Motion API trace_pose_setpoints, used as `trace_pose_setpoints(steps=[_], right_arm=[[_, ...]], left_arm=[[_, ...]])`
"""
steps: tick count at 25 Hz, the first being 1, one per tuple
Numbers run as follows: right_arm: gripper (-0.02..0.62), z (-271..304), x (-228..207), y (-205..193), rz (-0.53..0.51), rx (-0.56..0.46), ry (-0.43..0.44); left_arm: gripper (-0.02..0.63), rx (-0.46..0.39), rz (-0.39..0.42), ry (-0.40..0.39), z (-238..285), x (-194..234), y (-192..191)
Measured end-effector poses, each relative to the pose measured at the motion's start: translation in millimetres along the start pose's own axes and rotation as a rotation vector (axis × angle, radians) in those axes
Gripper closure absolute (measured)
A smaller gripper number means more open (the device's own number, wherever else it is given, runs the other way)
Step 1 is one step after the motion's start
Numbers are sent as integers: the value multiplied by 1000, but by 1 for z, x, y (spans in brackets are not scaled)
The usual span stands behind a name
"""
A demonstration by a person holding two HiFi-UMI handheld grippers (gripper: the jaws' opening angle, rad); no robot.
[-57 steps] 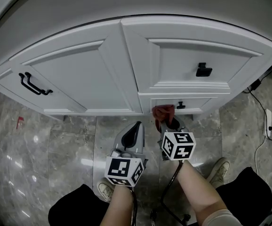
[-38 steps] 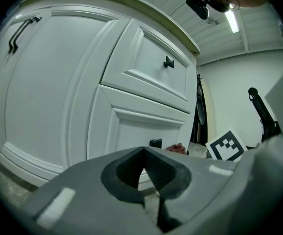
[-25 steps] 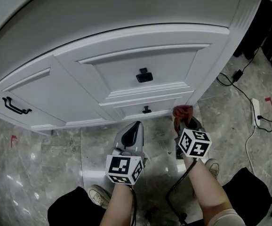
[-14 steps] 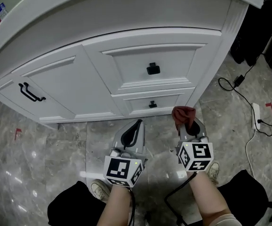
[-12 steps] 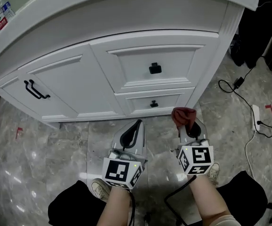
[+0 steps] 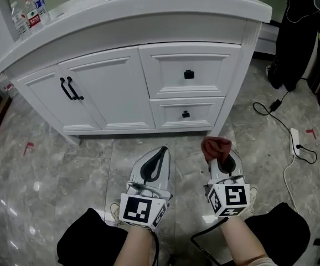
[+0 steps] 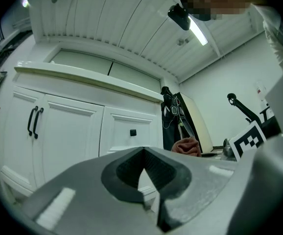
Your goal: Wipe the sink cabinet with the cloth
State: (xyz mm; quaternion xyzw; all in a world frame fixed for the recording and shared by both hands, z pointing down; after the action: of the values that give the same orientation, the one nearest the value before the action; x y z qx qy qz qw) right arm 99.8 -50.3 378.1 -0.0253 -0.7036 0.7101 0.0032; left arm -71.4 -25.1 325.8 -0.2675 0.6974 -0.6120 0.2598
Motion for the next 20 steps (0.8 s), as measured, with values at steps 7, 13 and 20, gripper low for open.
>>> trace_pose_setpoints(steps=[7,13,20], right_arm=[[514,-71,11,-1,-15,6,-13],[514,-120,15,-3,-2,9,-22],[515,-152,14,-2,17,13,-34]], left_arm=[[605,15,-11,-10,-58,-43,1],[605,10,-16,-23,-86,-69,6],[605,8,-33,-46,-110,-94,5]])
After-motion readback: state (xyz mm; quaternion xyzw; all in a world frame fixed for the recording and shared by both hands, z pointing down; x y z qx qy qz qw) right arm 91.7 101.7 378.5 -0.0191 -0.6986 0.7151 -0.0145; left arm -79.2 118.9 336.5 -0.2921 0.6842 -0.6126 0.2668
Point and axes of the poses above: the fingertips, and each gripper's own axes: z forward along the fingers, x to its left, y out of its top, the point moved 4 cm from there along -z, backward along the fingers, and after that the axes turned 15 degrees about -y, right-handed, at the moved point
